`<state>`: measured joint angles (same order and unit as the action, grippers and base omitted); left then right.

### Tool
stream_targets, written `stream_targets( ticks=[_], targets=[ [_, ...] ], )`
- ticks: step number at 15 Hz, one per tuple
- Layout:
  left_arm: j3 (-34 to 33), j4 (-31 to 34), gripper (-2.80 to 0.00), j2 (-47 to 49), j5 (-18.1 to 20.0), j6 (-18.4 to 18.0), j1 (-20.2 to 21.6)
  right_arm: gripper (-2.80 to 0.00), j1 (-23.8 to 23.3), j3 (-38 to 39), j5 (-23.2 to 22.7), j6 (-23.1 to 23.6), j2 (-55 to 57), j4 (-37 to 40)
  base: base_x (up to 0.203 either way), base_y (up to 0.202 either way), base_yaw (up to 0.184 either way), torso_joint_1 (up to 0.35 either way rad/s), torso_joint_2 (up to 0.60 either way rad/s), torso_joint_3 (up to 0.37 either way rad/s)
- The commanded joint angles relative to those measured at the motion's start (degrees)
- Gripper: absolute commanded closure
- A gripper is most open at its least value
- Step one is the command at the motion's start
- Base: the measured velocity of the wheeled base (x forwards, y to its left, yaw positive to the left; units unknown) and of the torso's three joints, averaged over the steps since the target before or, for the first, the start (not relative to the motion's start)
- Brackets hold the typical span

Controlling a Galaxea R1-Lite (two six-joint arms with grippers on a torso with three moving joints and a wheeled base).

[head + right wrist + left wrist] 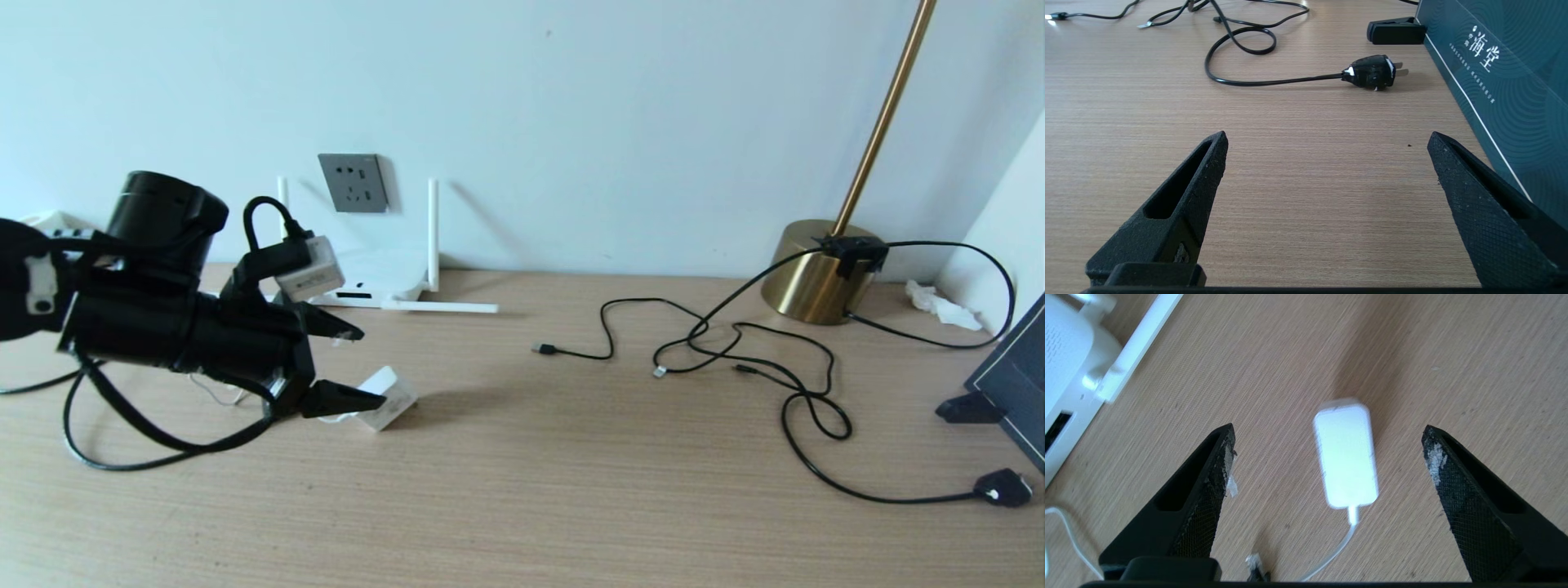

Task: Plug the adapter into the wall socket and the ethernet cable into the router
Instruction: Pick up plug

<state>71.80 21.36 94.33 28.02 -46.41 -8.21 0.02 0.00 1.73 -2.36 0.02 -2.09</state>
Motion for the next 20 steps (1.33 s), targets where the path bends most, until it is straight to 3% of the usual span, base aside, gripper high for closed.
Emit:
stream_targets(
  ticks=[1,4,11,15,20],
  targets=[
    [1.61,1.54,-2.80,0.56,-1.12,-0.26,-1.46,-2.80,0.01,0.62,0.02,-0.01,-0.02,-0.02,0.000,0.000,0.000,0.000,0.00,0.000],
    [4.37,5.49,-2.80,0.58,-1.76,-0.26,-3.76,-2.80,-0.01,0.62,0.02,-0.01,-0.02,-0.02,0.000,0.000,0.000,0.000,0.00,0.000],
    [8.18,12.56,-2.80,4.20,-8.15,-0.34,-7.65,-2.80,0.06,0.62,0.02,-0.01,-0.02,-0.02,0.000,0.000,0.000,0.000,0.00,0.000],
    [8.18,12.74,-2.80,5.70,-11.60,-0.42,-8.04,-2.80,-0.02,0.62,0.02,-0.01,-0.02,-0.02,0.000,0.000,0.000,0.000,0.00,0.000],
    [8.42,12.30,-2.80,6.81,-12.56,-0.44,-7.65,-2.80,0.06,0.62,0.02,-0.01,-0.02,-0.02,0.000,0.000,0.000,0.000,0.00,0.000]
  ],
)
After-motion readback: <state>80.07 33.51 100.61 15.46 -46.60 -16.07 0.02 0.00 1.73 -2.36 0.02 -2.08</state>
